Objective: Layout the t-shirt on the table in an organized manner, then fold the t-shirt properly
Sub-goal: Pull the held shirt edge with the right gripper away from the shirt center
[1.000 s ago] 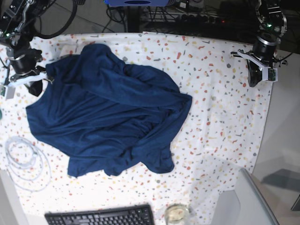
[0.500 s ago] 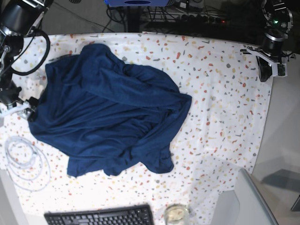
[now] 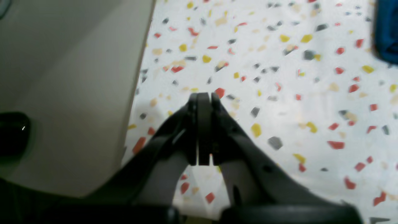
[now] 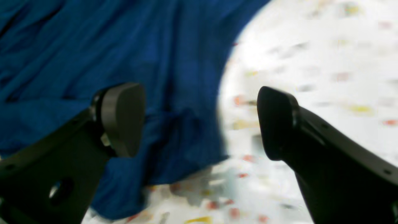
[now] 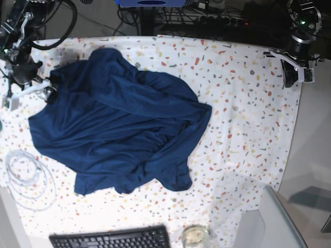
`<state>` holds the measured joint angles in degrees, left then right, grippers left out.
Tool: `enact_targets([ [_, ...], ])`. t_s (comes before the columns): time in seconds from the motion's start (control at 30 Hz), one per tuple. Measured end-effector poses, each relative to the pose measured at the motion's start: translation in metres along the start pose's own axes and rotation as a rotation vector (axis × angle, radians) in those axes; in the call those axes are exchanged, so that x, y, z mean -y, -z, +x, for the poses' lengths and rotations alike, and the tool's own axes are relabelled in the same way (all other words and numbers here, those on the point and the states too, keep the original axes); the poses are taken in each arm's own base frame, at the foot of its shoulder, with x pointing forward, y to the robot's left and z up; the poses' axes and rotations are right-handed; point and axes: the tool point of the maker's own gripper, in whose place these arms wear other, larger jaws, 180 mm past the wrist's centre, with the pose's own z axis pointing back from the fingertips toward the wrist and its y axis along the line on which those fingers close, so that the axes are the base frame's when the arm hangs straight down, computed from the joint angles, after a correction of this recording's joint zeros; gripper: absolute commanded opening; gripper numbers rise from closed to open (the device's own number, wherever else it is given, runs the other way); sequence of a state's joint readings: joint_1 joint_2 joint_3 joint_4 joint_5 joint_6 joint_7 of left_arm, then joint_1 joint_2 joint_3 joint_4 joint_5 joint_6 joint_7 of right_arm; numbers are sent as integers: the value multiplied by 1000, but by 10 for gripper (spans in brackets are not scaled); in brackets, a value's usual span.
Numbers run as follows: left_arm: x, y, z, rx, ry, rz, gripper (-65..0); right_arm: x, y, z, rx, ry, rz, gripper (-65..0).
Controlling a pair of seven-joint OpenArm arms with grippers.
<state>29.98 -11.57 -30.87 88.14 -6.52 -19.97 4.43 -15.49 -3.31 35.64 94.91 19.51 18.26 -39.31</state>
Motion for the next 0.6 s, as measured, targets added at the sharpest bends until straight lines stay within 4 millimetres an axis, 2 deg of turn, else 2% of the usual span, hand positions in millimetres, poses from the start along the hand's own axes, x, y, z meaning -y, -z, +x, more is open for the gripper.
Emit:
enact_targets([
  [0.13,1,3,5,13,-2,-1,-650,-2,-4,-44,-113,1,7,-192],
  [0.33,1,5,8,23,-4,-1,-650,3,-3,-42,-100,4,3,-269],
  [0.47,0,5,8,23,-2,0,-650,2,2,-69,-175,38,12,-303],
  [0.6,1,5,7,18,-5,-1,-650,-7,6,-68,-176,-17,78,-380],
])
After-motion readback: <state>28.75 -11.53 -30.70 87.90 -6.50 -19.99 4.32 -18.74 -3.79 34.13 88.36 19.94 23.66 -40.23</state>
